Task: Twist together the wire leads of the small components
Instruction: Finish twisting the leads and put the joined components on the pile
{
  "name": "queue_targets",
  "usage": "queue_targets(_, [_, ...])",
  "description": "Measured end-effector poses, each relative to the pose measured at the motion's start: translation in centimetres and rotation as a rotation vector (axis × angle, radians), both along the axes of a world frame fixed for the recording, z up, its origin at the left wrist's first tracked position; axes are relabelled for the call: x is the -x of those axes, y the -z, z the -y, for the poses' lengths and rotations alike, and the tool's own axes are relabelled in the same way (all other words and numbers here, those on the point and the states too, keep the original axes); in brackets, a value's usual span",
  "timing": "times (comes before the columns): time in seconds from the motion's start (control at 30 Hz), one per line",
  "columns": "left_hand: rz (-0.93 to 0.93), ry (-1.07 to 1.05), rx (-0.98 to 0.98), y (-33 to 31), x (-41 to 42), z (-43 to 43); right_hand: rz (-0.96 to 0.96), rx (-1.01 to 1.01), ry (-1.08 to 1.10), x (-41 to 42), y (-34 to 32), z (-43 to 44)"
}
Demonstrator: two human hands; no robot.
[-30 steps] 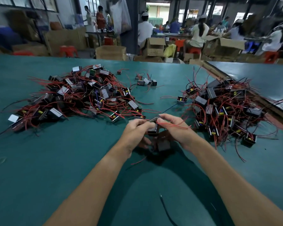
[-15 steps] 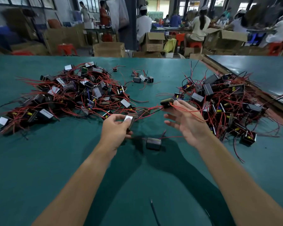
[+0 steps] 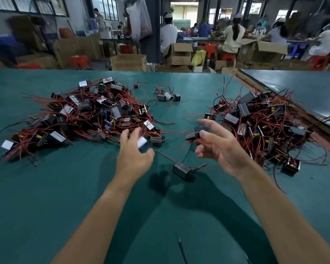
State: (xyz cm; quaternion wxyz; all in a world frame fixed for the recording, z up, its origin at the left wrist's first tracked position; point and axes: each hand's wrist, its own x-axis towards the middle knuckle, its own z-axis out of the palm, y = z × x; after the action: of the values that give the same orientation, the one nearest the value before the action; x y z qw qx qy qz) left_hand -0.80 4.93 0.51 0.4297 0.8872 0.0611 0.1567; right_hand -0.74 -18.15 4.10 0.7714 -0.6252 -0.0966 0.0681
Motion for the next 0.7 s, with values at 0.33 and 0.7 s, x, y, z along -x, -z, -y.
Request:
queue_targets(0.33, [0.13, 0.546, -0.374, 1.1, 1.7, 3.8, 0.0, 0.075, 0.213, -0.5, -0.1, 0.3])
queue_targets(0.7, [0.123, 0.291, -0.384, 0.2, 0.6, 1.6, 0.146, 0.058, 0.496, -1.2, 0.2, 1.2])
